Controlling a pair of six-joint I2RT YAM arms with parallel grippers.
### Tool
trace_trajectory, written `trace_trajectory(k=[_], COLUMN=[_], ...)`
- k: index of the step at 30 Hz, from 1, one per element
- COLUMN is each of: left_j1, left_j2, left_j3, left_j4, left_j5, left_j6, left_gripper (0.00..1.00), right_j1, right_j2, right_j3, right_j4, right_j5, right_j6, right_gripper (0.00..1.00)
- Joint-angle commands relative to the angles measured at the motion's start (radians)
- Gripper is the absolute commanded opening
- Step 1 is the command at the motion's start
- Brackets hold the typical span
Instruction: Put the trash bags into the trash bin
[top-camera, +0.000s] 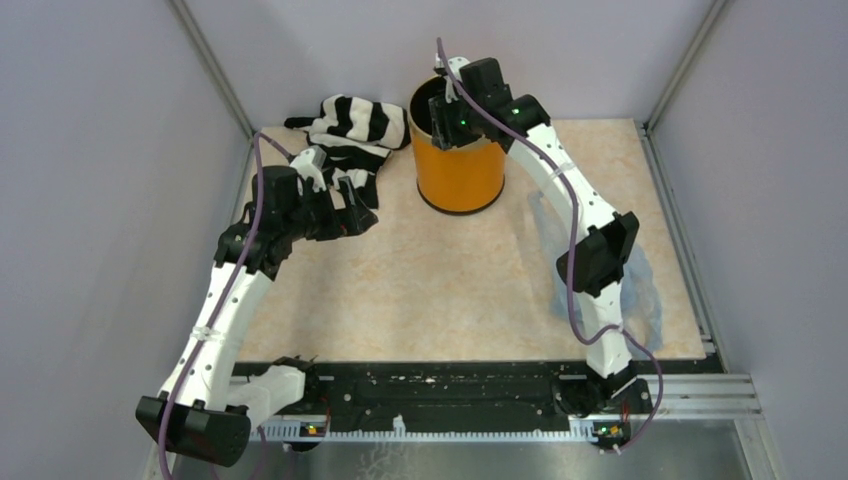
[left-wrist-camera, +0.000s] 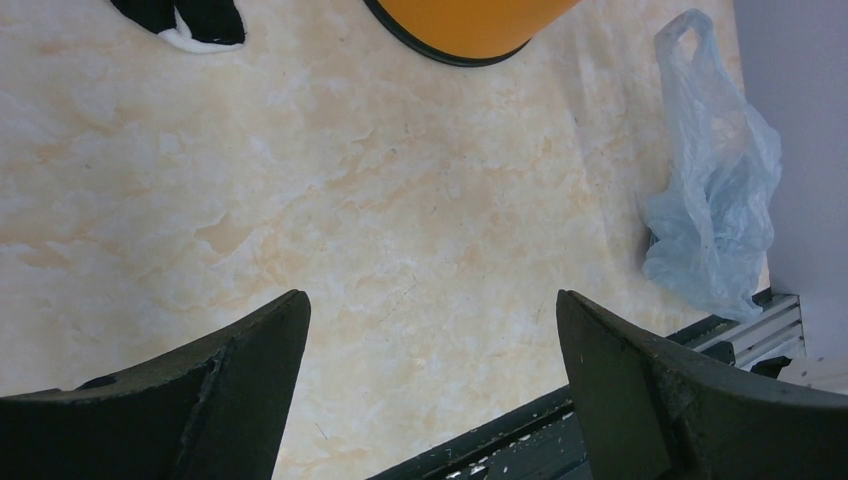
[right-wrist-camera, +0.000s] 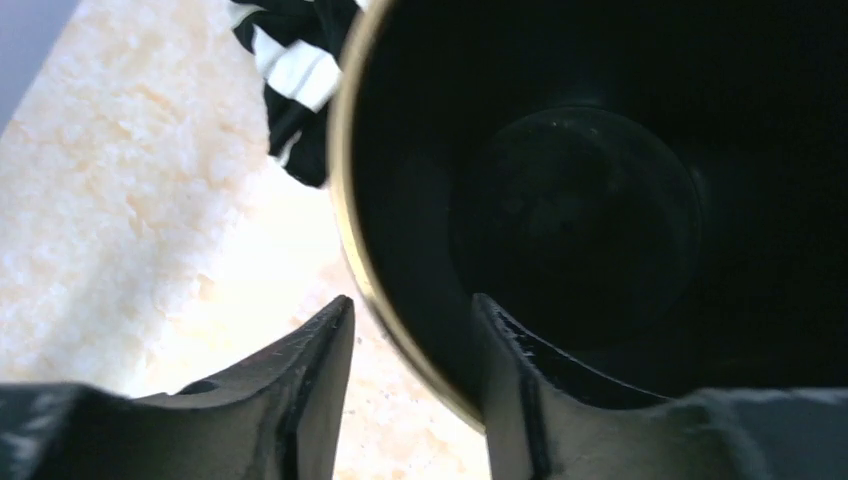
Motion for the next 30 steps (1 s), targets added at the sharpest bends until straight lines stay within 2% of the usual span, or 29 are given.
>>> trace_trajectory(k=[1,10,16,21,25,30], left_j1=[-0.004,-0.004,-0.004,-0.023,-0.067,-0.135], left_j2=[-0.021,-0.032,-0.025,-0.017,-0.009,-0.001], left_j3=[0.011,-0.004,-0.017,-0.034,-0.054,-0.094], left_j4=[0.046,0.038,0.047,0.088,0.132,0.186], left_j5=[0.014,0.010,0.051,0.087,0.084,0.070], left_j6=[-0.001,0.002,0.007,0.001,-0.021,-0.051], left_gripper=[0.98,0.98,0.98,0.98,0.98,0.98], right_j1=[0.005,0.006,0.017,0.032,0.037,0.042], right_j2=[0.033,0.041,-0.043,-0.161,-0.311,-0.599], right_j3=[0.035,0.066,0.097,0.060,-0.097,-0.493], right_j4=[0.099,0.089,0.049,0.009,-0.012,0.066], right_j5=[-0.018,-0.020,0.034,0.118,0.218,0.330], right_j6=[0.007,0.042,0.071,0.095,0.136,0.186], right_gripper=[0.52,0.63,0.86,0.95,0.95,0.95])
